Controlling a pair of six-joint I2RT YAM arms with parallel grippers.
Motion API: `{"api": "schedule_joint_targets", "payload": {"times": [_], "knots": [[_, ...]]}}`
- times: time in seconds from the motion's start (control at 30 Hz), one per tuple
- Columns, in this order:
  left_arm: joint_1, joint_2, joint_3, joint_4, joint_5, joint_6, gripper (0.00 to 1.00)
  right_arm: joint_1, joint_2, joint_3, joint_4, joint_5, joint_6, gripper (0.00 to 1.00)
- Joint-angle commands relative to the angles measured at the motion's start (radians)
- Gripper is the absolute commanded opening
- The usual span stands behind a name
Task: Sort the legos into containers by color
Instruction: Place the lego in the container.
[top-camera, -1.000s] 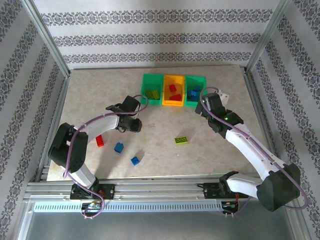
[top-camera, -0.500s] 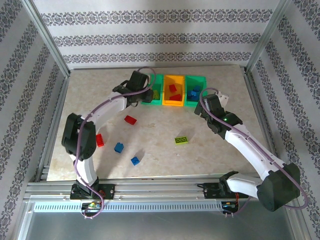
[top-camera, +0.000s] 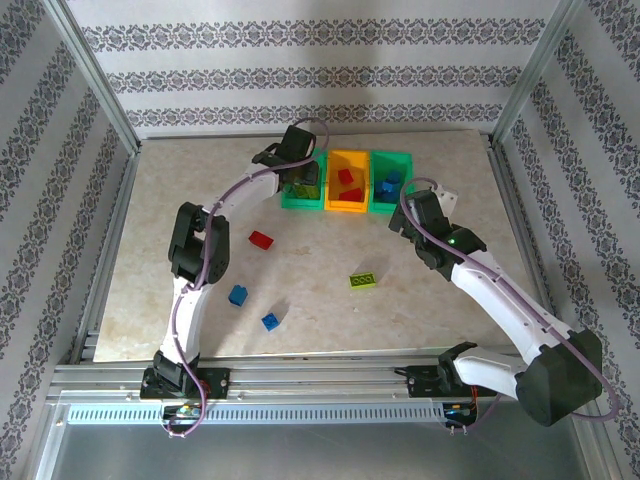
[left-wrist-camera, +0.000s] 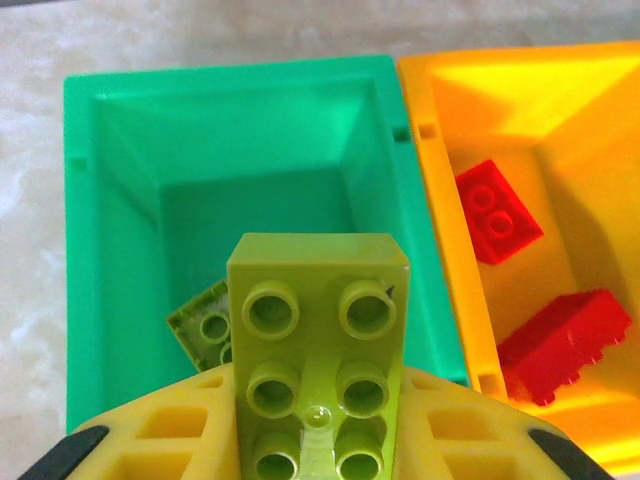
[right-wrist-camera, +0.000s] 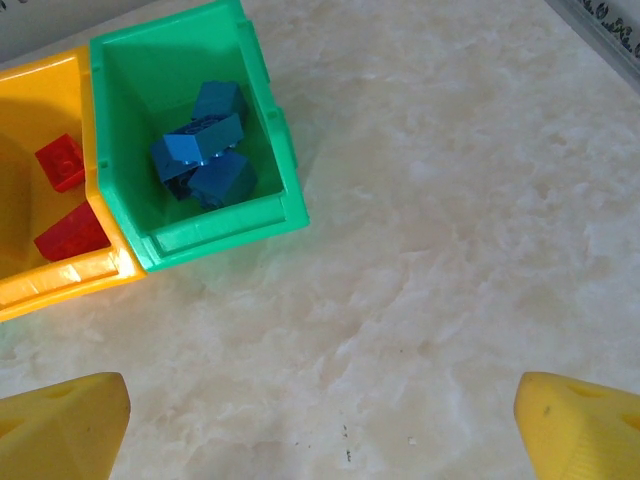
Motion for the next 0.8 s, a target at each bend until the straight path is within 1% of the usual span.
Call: {"api": "schedule_joint_targets", "payload": {"times": [0.0, 0.07, 0.27, 0.4, 0.53, 0.6, 0.77], "knots": [[0.017, 0.048, 0.075, -0.056, -0.032, 0.001, 0.23, 0.016, -0.007, -0.005, -0.014, 0.010, 0.017, 0.98], [0.019, 0.070, 0.095, -0.061, -0.040, 0.001, 0.24, 0.021, -0.006, -0.004, -0.014, 0.013, 0.017, 0.98], [0.021, 0.111, 0.124, -0.061, -0.041, -0.010, 0.31, 0.034, -0.010, 0.000, -0.014, 0.024, 0.012, 0.98], [0.022, 0.113, 0.127, -0.062, -0.040, -0.015, 0.41, 0.040, -0.013, -0.002, -0.015, 0.031, 0.006, 0.99], [0.022, 0.106, 0.127, -0.057, -0.037, -0.016, 0.45, 0.048, -0.015, -0.003, -0.015, 0.039, 0.000, 0.98], [0.022, 0.100, 0.126, -0.055, -0.036, -0.018, 0.50, 0.056, -0.016, -0.004, -0.015, 0.048, -0.003, 0.98], [0.022, 0.066, 0.110, -0.053, -0.029, -0.021, 0.51, 0.075, -0.013, 0.004, -0.015, 0.061, -0.015, 0.98]]}}
